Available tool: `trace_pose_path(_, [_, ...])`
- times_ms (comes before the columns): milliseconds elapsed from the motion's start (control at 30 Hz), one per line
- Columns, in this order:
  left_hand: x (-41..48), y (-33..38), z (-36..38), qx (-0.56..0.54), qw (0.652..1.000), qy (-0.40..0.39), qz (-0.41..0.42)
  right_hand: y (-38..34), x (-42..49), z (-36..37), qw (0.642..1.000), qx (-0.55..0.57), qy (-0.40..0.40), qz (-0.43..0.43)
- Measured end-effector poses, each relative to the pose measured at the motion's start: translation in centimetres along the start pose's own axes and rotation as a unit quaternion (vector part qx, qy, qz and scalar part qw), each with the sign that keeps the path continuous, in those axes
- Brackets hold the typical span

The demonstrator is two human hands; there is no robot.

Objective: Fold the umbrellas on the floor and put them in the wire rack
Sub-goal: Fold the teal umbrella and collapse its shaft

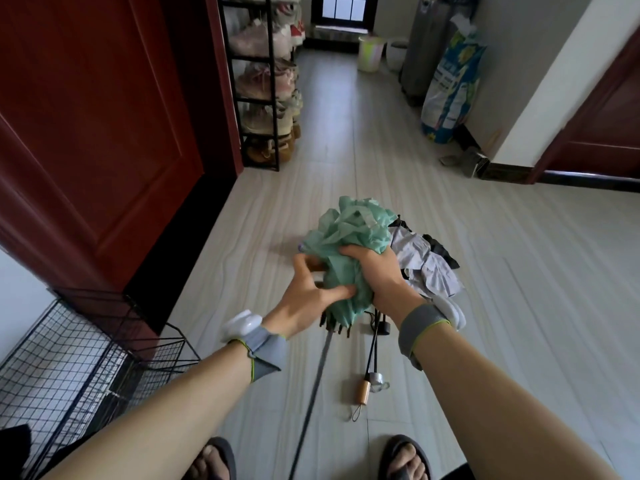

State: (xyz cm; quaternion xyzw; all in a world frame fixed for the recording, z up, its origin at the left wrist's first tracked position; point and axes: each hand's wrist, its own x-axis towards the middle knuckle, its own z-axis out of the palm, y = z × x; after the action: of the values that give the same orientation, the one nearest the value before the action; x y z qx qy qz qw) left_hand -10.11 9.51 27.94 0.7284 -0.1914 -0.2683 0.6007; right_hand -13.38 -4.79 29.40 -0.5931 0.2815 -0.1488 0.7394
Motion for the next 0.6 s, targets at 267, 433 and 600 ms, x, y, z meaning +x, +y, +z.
trace_pose_path(267, [2.4,-0.5,-0.9,0.007,1.0,-0.023,-0.019,-0.5,-0.3,1.3,0.994,-0.015,-0.091,0.062])
trace_pose_path(433, [2.8,-1.0,-1.9,0.078,0.99,0.098,-0.069,-0.4,-0.3,0.8,0.986,-0.157,0.037,-0.047])
trace_pose_path(600, [2.7,-0.9,-2.9,0.117,0.984,0.106,-0.077,-0.6,-0.2,0.6,0.973,-0.179,0.091,-0.111])
